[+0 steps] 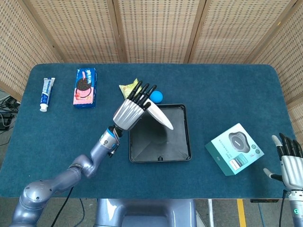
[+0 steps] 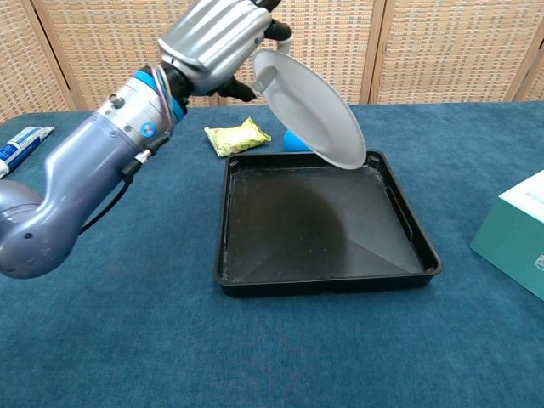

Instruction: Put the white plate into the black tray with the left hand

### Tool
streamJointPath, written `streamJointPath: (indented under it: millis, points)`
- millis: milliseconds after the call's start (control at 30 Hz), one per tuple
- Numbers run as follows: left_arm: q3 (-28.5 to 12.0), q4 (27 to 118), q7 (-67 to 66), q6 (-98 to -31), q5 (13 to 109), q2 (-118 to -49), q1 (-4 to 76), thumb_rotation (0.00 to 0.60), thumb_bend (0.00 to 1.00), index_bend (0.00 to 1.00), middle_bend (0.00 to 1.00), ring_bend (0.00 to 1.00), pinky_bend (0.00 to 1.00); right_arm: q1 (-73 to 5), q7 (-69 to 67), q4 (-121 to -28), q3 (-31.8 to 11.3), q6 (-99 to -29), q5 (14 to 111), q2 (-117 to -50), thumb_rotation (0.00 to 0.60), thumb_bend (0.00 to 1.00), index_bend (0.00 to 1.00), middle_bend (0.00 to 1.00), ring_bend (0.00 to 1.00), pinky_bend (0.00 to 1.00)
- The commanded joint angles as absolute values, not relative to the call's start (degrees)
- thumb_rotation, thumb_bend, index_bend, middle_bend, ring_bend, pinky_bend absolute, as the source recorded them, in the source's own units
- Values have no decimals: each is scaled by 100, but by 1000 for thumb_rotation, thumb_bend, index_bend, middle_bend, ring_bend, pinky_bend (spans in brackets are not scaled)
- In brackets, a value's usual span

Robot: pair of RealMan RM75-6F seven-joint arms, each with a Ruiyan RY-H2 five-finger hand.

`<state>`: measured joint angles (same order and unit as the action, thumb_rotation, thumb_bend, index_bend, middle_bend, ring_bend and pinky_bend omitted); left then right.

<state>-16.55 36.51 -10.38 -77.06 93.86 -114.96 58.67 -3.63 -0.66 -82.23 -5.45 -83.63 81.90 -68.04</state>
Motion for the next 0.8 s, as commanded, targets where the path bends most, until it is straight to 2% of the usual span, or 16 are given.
streamJointPath:
  millis: [33, 600, 733, 800]
  points:
    - [-1641, 3320, -859, -7743, 9373, -11725, 6055, 600, 505, 768, 0, 0, 0, -360, -82, -8215, -552, -8363, 8177, -6803, 600, 155, 62, 0, 0, 0]
    - [-1355, 1960, -402, -7322, 9253, -12550, 6542, 600, 501, 743, 0, 0, 0, -369, -180, -8107, -601, -8283, 8045, -6809, 600, 155, 63, 0, 0, 0]
    - [-1242, 1818, -246, -7258, 9233, -12652, 6510, 600, 481, 695, 0, 0, 0, -367, -170, -8096, -598, -8289, 8049, -6816, 600, 156, 64, 0, 0, 0]
    - [-1156, 1781, -187, -7257, 9254, -12655, 6468, 600, 407, 618, 0, 0, 0, -363, -157, -8099, -593, -8303, 8062, -6818, 600, 156, 64, 0, 0, 0]
